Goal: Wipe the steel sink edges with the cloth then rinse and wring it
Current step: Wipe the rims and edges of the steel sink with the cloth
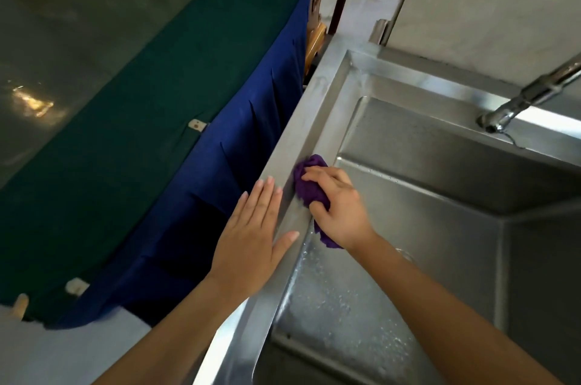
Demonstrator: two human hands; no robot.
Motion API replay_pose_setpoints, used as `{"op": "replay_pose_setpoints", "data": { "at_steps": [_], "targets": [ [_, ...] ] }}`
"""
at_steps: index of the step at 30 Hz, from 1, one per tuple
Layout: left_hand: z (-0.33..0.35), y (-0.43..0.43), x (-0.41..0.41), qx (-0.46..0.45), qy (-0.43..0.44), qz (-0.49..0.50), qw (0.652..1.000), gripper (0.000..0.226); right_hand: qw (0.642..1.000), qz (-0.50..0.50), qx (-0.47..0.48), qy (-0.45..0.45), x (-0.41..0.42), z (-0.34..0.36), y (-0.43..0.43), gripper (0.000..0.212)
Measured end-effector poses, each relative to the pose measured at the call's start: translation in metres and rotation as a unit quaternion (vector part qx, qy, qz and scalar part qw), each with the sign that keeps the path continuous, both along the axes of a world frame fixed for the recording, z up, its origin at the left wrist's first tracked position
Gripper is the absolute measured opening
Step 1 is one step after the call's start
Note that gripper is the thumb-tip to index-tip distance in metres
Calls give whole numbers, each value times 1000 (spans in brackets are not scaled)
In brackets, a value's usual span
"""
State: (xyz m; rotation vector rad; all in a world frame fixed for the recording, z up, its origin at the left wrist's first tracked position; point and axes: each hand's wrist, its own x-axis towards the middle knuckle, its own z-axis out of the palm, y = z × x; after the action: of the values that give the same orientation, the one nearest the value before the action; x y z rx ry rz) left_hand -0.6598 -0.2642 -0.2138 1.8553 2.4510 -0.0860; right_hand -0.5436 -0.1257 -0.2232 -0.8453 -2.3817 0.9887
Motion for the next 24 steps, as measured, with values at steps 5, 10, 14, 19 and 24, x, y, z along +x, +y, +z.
{"op": "replay_pose_setpoints", "data": {
  "at_steps": [5, 10, 14, 19, 24],
  "targets": [
    [1, -18, 3, 13, -12, 1, 1000, 75, 1000, 12, 9, -10, 9, -5, -36, 53],
    [0, -15, 4, 32, -27, 13, 999, 74, 997, -52, -49, 27, 8, -3, -30, 50],
    [-2, 5, -1, 64, -32, 16, 997, 73, 991, -120, -37, 50, -15, 8, 10, 51],
    [-8, 20, -1, 50, -18, 25, 998, 73, 997, 31, 60, -20, -55, 0, 52, 53],
    [-7, 20, -1, 45, -20, 20, 999, 76, 995, -3, 79, -56, -77, -4, 99, 48]
  ]
}}
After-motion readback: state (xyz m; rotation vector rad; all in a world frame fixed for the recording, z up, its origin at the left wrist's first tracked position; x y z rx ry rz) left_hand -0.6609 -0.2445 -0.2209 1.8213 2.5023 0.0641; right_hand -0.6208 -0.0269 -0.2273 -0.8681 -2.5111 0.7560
